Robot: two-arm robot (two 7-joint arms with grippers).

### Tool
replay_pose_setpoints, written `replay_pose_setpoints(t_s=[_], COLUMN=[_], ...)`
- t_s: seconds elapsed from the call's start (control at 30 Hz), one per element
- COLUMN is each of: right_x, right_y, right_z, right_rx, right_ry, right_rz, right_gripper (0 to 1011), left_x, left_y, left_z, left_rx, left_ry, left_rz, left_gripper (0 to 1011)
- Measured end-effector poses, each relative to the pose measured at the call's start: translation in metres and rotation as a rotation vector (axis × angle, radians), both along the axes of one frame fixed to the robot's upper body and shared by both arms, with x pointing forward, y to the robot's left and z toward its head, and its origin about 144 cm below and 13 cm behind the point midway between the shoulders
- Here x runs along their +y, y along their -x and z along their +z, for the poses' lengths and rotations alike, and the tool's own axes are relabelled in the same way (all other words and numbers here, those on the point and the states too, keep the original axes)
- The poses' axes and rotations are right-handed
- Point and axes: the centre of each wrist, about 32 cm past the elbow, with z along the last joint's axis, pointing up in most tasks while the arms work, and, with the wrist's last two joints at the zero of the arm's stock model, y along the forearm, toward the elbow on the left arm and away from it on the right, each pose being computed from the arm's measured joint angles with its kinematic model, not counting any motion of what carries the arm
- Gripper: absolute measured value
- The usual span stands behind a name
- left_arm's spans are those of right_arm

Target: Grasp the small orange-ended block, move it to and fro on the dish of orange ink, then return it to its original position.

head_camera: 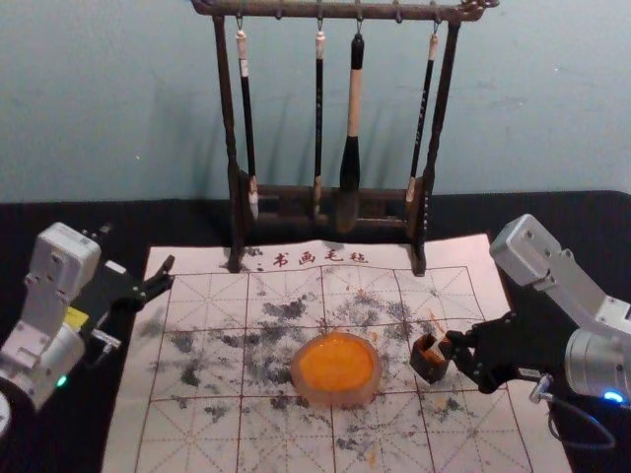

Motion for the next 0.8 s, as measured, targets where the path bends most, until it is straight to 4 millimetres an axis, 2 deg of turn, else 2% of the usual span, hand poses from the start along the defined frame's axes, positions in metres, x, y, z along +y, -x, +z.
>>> replay_pose_setpoints(t_s=[0.43,0.57,0.63,0.67,0.8], right_x=[-0.0006,-0.0008,-0.0008,-0.0009,-0.001], right_y=[0.0003,0.0003,0.0003,0.0003,0.0004], right_z=[0.0008,0.0011,0.0011,0.0011,0.0013], right_rx=[0.0,-0.001,0.0,0.0,-0.001], right_ry=[-0.004,-0.005,-0.006,-0.006,-0.006], right_rz=[-0.001,-0.002,-0.002,-0.002,-0.002], right_gripper=[43,183,222,277,378], left_x=[0.0,0.0,0.0,0.0,0.0], left_y=[0.0,0.0,0.0,0.0,0.0], left_z=[0.0,0.0,0.0,0.0,0.0], left_rx=[0.0,0.0,0.0,0.0,0.0], left_ry=[0.0,0.0,0.0,0.0,0.0], left_rz=[0.0,0.0,0.0,0.0,0.0], left_gripper=[1010,1010,1010,1010,1010])
